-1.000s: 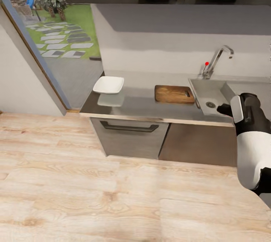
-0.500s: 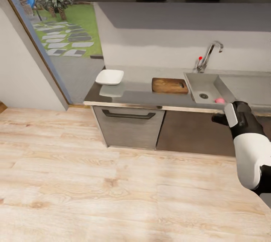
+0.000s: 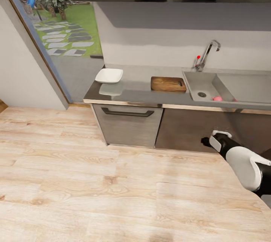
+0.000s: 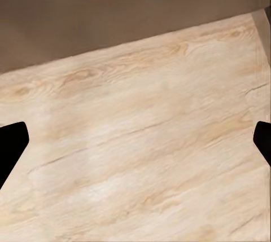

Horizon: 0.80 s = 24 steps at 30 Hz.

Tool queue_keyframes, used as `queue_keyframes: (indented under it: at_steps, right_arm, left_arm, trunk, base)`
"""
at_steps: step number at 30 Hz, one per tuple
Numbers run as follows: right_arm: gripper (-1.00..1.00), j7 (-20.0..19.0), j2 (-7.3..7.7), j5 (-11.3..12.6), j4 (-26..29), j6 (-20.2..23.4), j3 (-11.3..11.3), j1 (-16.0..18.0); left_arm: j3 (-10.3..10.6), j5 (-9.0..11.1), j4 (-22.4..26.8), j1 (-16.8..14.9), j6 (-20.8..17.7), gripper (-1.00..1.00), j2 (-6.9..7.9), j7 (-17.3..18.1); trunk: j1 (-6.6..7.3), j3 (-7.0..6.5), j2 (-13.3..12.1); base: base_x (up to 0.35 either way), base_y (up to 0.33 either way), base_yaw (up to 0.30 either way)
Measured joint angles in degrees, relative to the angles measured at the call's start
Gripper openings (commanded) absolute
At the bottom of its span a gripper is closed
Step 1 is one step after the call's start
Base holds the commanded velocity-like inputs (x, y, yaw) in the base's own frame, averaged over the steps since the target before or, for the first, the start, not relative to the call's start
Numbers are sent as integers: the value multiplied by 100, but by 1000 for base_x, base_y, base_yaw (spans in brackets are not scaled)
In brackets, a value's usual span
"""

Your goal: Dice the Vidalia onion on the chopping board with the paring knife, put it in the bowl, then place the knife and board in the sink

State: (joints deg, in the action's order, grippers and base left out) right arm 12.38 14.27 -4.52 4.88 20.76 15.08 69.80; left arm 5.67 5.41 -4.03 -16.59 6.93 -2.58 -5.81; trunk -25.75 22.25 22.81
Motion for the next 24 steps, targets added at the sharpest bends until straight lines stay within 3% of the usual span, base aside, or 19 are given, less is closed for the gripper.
queue_keyframes:
  at_steps: [3,4,5,9,17,18,19,22,24]
  right_arm:
    - [100,-316,-16,-331,-237,-577,1,-421]
    - [100,-459,-25,-415,-288,-795,-3,-715]
    - [100,-591,-38,-467,-323,-1038,1,-1093]
    - [100,-876,-119,-536,-366,-1875,2,-1767]
    - [100,-1088,-696,-590,-381,-4011,-6,-3771]
    - [100,-1094,-799,-593,-383,-4368,-8,-4183]
    - [100,-1100,-996,-616,-384,-5046,-35,-4730]
    - [100,-1102,-1253,-609,-390,-6048,-14,-5483]
    - [100,-1099,-1349,-607,-392,-6456,-9,-5711]
  left_arm:
    - [-2,0,0,0,21,100,-4,1]
    - [-4,0,1,0,26,100,-7,1]
    - [-6,0,4,0,31,100,-11,-1]
    - [-12,5,15,-1,40,100,-23,-3]
    - [-21,1,30,4,44,100,-98,-10]
    - [-23,1,53,6,44,100,-102,-12]
    - [-24,0,155,6,45,100,-105,-13]
    - [-28,0,369,1,66,100,-103,-18]
    - [-31,0,460,2,65,100,-99,-20]
  trunk:
    - [0,0,0]
    - [1,0,1]
    - [0,1,0]
    - [0,0,0]
    - [0,0,1]
    - [1,1,1]
    - [0,0,1]
    - [1,1,2]
    - [0,1,2]
  base:
    - [-1,0,0]
    - [0,0,0]
    - [0,0,0]
    - [0,0,0]
    - [0,0,0]
    - [0,0,0]
    - [0,0,0]
    - [0,0,0]
    - [0,0,0]
